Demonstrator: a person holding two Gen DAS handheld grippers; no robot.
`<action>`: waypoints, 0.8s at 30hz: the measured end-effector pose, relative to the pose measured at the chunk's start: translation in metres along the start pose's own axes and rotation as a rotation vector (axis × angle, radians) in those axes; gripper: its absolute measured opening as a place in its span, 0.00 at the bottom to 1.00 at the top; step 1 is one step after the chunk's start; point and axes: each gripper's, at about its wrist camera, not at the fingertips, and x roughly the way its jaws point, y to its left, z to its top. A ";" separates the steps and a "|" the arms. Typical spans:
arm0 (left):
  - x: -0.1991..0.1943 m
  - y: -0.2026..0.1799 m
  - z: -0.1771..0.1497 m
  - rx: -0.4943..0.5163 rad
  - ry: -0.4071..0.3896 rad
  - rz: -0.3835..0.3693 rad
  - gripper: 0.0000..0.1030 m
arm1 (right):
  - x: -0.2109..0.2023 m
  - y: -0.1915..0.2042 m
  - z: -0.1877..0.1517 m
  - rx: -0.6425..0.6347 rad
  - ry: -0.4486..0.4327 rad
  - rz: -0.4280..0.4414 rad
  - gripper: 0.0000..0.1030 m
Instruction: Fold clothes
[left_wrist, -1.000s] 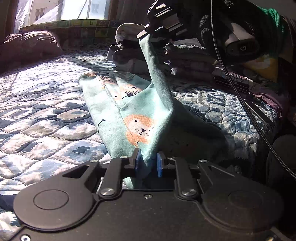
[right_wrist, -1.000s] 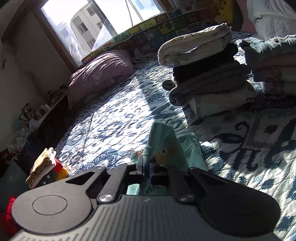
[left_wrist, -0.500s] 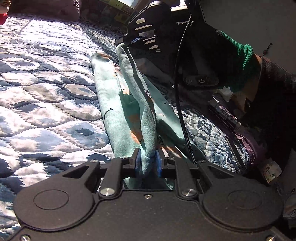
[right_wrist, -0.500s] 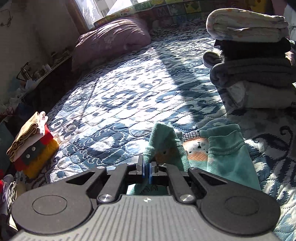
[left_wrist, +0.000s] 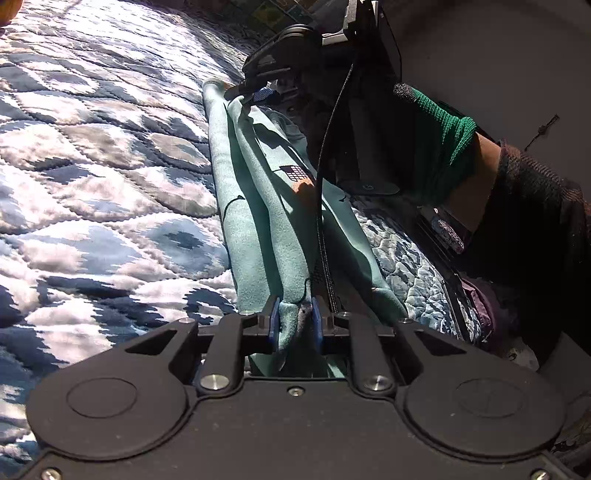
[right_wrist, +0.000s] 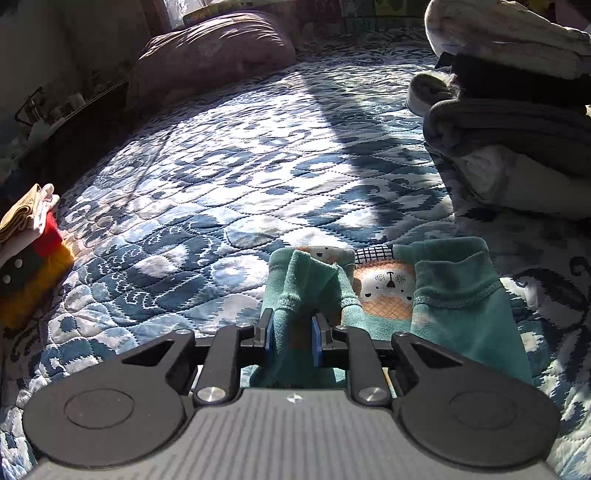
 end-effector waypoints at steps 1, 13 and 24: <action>-0.001 0.000 0.001 -0.004 0.000 -0.006 0.29 | -0.007 -0.006 0.001 0.019 -0.023 0.026 0.42; -0.010 0.017 0.052 -0.019 -0.142 0.053 0.44 | -0.089 -0.070 -0.042 -0.117 -0.152 0.113 0.42; 0.063 0.030 0.151 -0.015 -0.210 0.119 0.39 | -0.074 -0.095 -0.074 -0.057 -0.151 0.237 0.41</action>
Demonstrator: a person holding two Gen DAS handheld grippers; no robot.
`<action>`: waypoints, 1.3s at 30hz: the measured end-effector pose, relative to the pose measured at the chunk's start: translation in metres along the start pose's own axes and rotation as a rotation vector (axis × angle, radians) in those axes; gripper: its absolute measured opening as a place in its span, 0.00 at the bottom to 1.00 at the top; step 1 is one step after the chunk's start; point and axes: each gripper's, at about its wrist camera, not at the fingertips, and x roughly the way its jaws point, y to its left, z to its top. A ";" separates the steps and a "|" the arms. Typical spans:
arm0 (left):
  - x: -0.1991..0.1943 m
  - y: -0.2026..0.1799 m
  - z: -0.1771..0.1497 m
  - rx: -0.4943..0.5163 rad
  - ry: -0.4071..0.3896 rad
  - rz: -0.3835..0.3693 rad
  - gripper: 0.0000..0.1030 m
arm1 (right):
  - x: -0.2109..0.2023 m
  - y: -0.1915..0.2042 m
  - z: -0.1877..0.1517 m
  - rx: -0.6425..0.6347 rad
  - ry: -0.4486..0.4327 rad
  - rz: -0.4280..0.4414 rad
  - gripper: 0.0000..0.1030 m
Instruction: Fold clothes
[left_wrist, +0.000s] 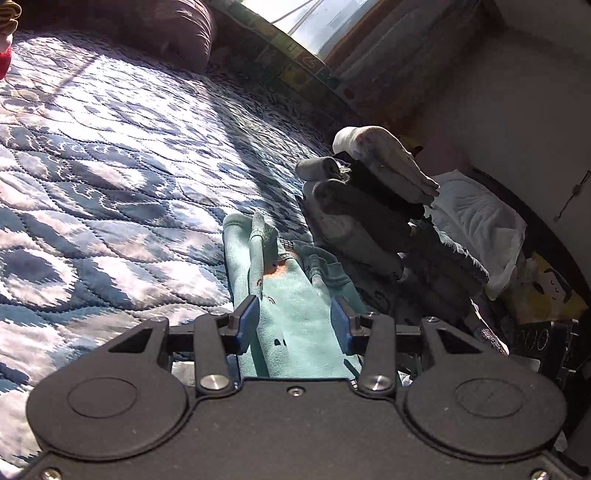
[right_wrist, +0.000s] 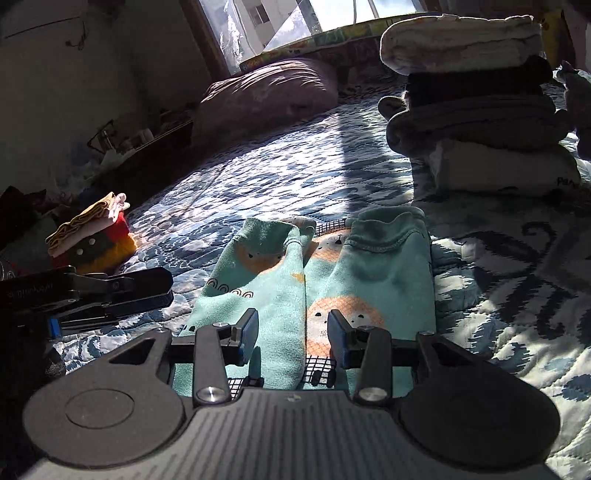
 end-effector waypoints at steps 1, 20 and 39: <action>0.008 0.002 0.006 0.001 0.002 0.009 0.38 | 0.004 -0.003 0.001 0.010 0.001 0.009 0.41; 0.058 0.018 0.014 0.046 0.036 -0.019 0.03 | 0.032 -0.022 0.026 0.008 -0.001 0.085 0.06; -0.055 -0.043 -0.025 0.352 0.047 0.004 0.10 | -0.044 0.030 -0.016 -0.159 -0.014 0.113 0.20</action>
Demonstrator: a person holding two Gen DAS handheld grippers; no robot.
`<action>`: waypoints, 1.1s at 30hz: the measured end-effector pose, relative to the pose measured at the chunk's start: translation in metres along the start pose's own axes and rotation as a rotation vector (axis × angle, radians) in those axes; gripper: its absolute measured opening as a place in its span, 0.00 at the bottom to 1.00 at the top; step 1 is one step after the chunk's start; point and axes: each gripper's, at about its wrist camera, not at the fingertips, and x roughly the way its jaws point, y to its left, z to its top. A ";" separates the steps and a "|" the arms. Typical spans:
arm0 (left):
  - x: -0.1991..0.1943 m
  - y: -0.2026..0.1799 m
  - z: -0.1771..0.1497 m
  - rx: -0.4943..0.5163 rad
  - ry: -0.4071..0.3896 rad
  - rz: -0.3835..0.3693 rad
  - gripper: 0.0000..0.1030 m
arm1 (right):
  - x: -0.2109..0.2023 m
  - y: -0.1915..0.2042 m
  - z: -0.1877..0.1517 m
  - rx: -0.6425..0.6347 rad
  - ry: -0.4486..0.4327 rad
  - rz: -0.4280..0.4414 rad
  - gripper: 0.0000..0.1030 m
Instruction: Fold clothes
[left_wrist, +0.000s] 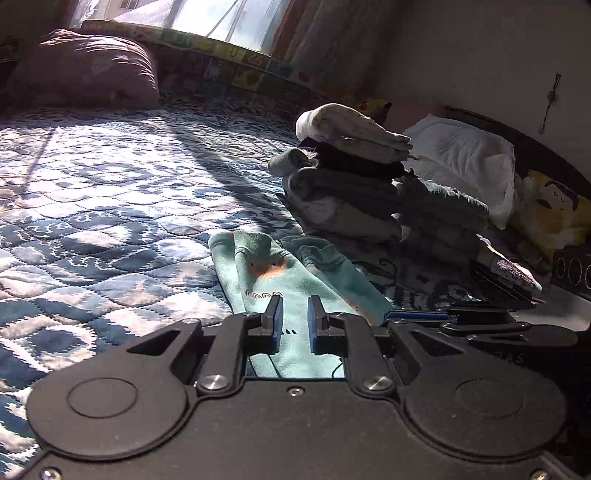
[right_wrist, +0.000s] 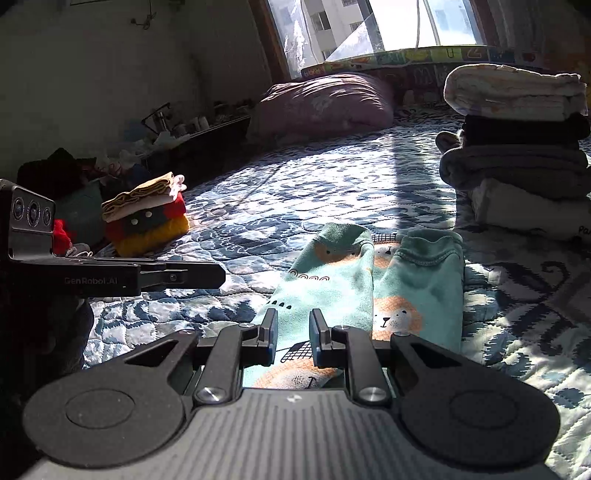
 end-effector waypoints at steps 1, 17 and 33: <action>-0.007 -0.009 -0.010 0.017 0.019 -0.013 0.10 | 0.000 0.002 -0.005 0.017 0.009 0.012 0.20; -0.018 -0.066 -0.098 0.175 0.166 0.120 0.10 | 0.018 0.030 -0.027 -0.006 0.086 -0.097 0.19; -0.007 -0.075 -0.114 0.221 0.146 0.143 0.28 | 0.052 0.003 -0.012 0.067 0.159 -0.202 0.17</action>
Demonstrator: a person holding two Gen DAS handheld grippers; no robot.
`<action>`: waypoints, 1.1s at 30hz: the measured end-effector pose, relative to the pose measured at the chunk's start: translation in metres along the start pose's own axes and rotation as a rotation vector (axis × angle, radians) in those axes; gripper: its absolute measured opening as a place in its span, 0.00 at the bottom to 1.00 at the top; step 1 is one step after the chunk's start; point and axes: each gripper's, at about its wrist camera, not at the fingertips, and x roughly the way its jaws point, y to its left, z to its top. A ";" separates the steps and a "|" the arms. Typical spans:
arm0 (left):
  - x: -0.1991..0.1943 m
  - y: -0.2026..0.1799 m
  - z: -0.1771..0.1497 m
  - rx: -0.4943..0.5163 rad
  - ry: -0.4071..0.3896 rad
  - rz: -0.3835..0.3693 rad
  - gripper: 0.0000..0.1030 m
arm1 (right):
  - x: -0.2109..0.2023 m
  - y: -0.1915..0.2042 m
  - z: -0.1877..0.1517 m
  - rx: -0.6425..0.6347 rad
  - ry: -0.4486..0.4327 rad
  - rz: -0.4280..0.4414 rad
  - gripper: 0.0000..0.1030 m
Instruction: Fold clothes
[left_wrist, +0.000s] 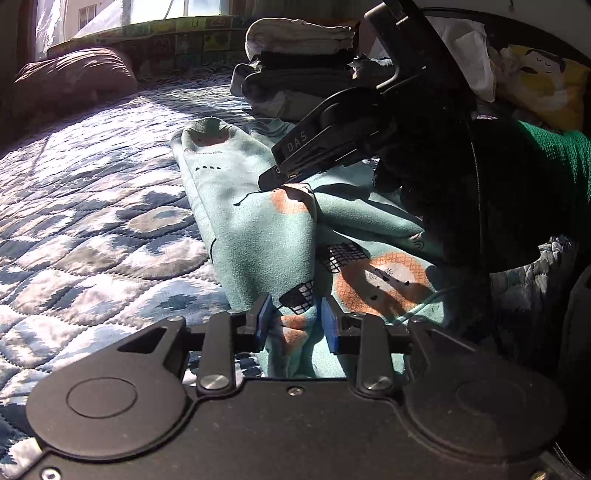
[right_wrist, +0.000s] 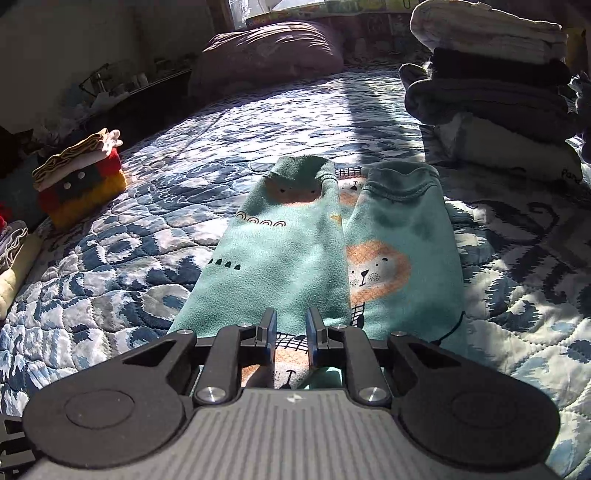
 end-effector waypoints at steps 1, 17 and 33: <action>-0.002 0.002 0.000 -0.010 -0.007 -0.009 0.29 | -0.003 -0.001 0.001 0.017 -0.003 0.006 0.17; -0.021 0.034 0.025 -0.141 -0.187 -0.012 0.47 | -0.150 -0.064 -0.087 0.198 -0.279 0.102 0.21; 0.133 0.074 0.169 0.077 -0.061 0.046 0.51 | -0.144 -0.107 -0.132 0.330 -0.274 0.150 0.27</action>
